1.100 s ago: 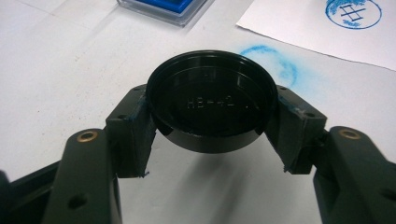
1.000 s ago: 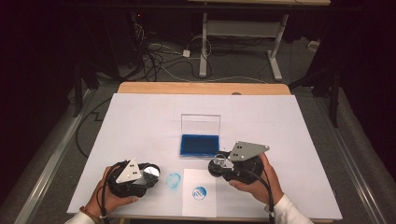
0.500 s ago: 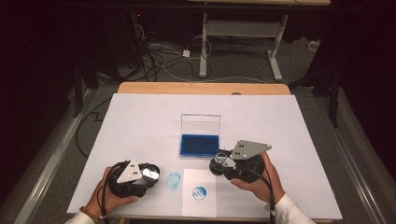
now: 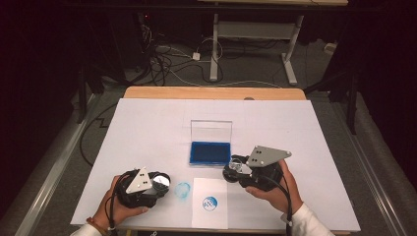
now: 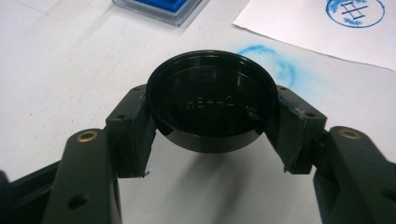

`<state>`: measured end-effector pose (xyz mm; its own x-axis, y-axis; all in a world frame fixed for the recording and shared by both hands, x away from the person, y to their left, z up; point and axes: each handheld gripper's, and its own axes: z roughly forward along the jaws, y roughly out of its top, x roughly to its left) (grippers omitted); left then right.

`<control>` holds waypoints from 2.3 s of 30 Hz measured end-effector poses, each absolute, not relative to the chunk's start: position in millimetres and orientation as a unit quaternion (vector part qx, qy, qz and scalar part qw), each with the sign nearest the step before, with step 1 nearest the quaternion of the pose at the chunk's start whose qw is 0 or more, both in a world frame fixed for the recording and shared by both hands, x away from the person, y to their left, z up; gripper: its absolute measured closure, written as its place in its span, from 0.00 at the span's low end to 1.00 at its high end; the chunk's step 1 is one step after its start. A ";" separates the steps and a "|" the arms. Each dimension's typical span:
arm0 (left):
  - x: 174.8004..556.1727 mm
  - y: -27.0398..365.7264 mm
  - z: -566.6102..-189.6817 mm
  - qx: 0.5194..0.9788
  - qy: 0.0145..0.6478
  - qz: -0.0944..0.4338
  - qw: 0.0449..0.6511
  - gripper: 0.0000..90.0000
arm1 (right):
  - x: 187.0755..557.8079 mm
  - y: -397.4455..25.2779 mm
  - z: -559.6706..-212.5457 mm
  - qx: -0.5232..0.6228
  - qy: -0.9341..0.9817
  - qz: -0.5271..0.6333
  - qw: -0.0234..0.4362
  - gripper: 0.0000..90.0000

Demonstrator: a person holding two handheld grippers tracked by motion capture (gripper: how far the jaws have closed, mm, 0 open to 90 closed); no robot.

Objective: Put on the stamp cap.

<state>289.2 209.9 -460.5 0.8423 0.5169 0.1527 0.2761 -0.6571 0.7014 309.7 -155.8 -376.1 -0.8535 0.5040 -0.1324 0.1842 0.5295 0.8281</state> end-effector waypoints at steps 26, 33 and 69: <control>293.9 177.2 -455.6 0.888 0.190 0.129 0.398 0.41 | 307.8 -137.2 -361.1 0.181 0.848 0.468 0.173 0.63; 297.7 166.0 -452.2 0.885 0.186 0.123 0.409 0.41 | 310.1 -127.0 -352.6 0.174 0.841 0.486 0.165 0.63; 298.8 122.0 -439.1 0.868 0.171 0.126 0.449 0.41 | 308.5 -90.5 -369.8 0.165 0.837 0.505 0.133 0.63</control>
